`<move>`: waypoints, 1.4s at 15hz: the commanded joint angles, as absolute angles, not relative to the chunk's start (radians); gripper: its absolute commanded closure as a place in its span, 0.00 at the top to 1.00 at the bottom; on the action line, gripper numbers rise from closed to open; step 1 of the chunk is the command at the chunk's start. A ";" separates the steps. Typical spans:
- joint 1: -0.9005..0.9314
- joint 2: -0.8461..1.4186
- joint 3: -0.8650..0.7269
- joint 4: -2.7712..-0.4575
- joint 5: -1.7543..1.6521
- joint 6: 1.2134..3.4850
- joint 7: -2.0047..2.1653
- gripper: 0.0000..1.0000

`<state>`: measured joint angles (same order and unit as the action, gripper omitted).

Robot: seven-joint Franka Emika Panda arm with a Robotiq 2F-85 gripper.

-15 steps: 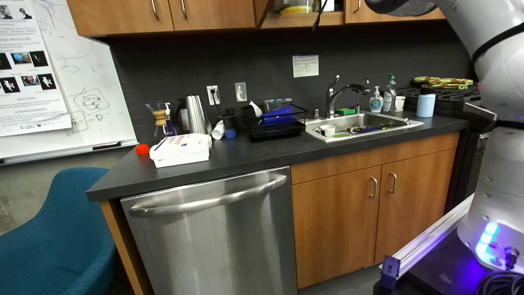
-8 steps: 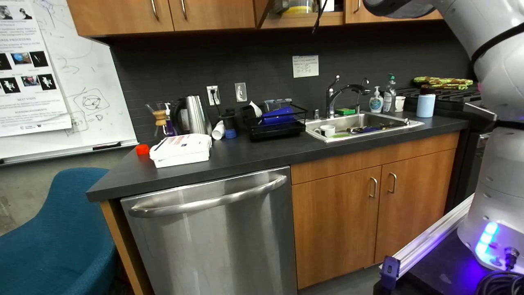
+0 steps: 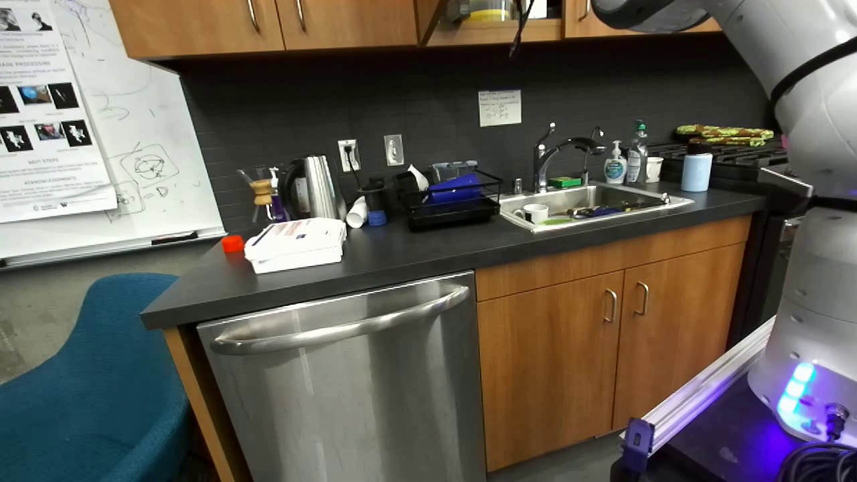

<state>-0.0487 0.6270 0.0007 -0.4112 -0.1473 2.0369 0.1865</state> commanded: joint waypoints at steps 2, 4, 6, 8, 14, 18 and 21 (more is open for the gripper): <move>-0.036 0.596 -0.010 -0.454 -0.160 2.059 0.205 0.13; -0.022 0.670 -0.041 -0.322 -0.139 1.998 0.193 0.13; -0.025 0.596 -0.024 -0.454 -0.169 2.051 0.213 0.13; -0.023 0.594 -0.023 -0.453 -0.171 2.051 0.222 0.13; -0.027 0.593 -0.013 -0.442 -0.152 2.084 0.230 0.13; -0.030 0.589 -0.020 -0.441 -0.156 2.124 0.260 0.13; -0.028 0.592 -0.025 -0.445 -0.163 2.149 0.280 0.13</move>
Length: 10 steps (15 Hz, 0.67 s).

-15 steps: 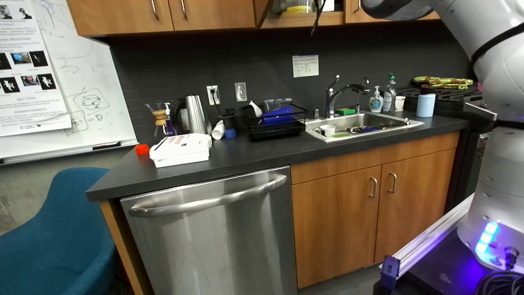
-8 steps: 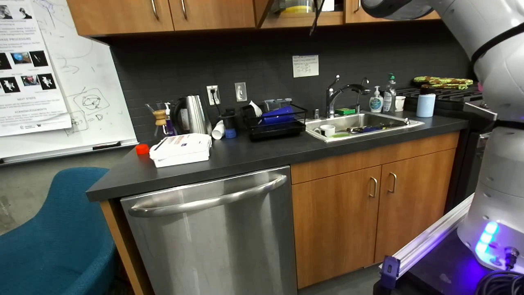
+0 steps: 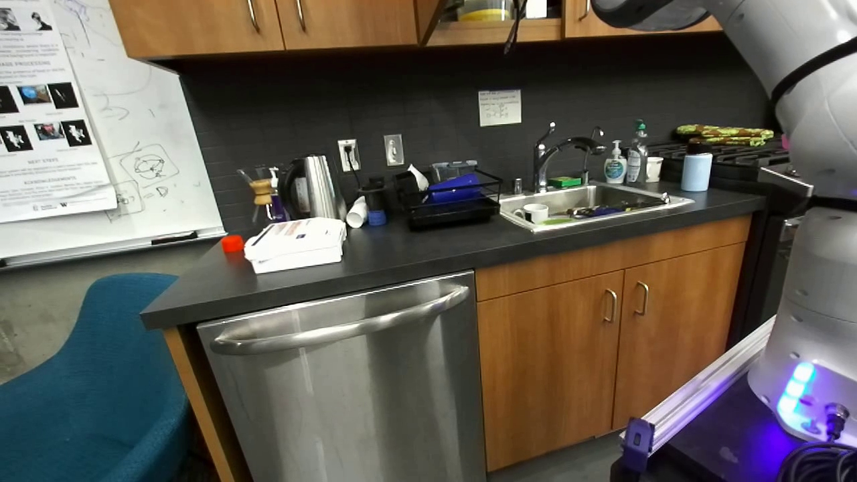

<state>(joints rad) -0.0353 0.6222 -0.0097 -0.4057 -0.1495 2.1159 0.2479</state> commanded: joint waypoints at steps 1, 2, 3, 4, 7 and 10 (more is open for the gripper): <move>-0.027 0.595 -0.027 -0.446 -0.167 2.157 0.285 0.13; -0.026 0.597 -0.032 -0.446 -0.174 2.164 0.292 0.13; -0.024 0.602 -0.038 -0.445 -0.183 2.178 0.300 0.13; -0.016 0.680 -0.067 -0.310 -0.156 2.130 0.287 0.13; -0.018 0.615 -0.063 -0.433 -0.193 2.236 0.329 0.13; -0.020 0.616 -0.058 -0.435 -0.183 2.285 0.322 0.13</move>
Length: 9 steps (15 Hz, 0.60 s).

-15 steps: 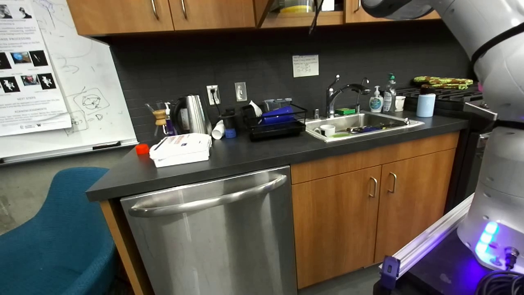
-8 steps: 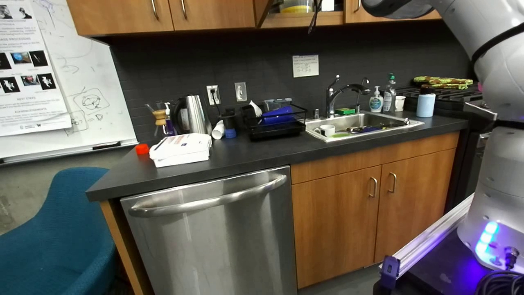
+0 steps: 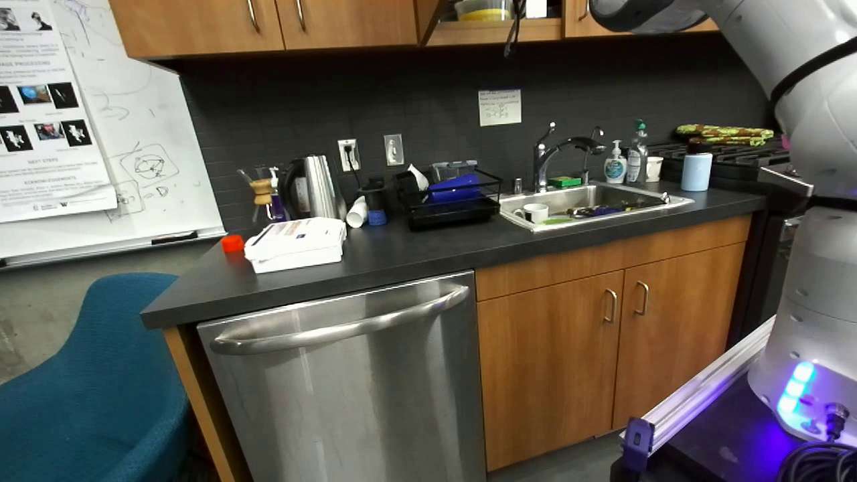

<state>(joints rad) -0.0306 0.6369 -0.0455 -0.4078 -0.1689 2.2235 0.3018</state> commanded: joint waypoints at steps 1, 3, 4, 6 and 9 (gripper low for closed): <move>-0.018 0.614 -0.057 -0.437 -0.181 2.293 0.314 0.13; -0.015 0.615 -0.058 -0.445 -0.184 2.314 0.308 0.13; -0.013 0.613 -0.059 -0.452 -0.188 2.306 0.301 0.13; -0.010 0.685 -0.073 -0.327 -0.155 2.219 0.269 0.13; -0.012 0.686 -0.066 -0.334 -0.143 2.178 0.256 0.13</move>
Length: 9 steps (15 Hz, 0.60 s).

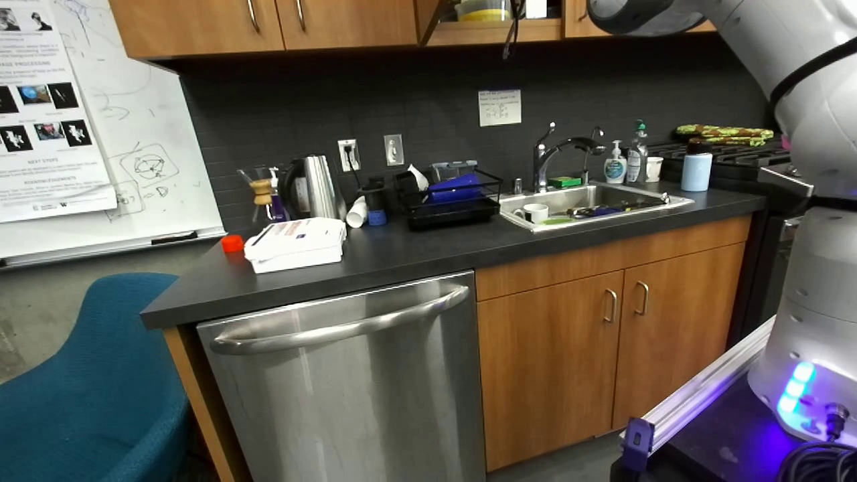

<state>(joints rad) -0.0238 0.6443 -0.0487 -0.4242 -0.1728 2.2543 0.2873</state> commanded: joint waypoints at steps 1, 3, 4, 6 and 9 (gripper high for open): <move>-0.013 0.691 -0.065 -0.329 -0.140 2.166 0.252 0.13; -0.013 0.622 -0.048 -0.460 -0.166 2.205 0.260 0.13; -0.013 0.626 -0.048 -0.461 -0.168 2.204 0.258 0.13; -0.012 0.629 -0.050 -0.461 -0.168 2.192 0.251 0.13; -0.012 0.635 -0.049 -0.459 -0.167 2.179 0.250 0.13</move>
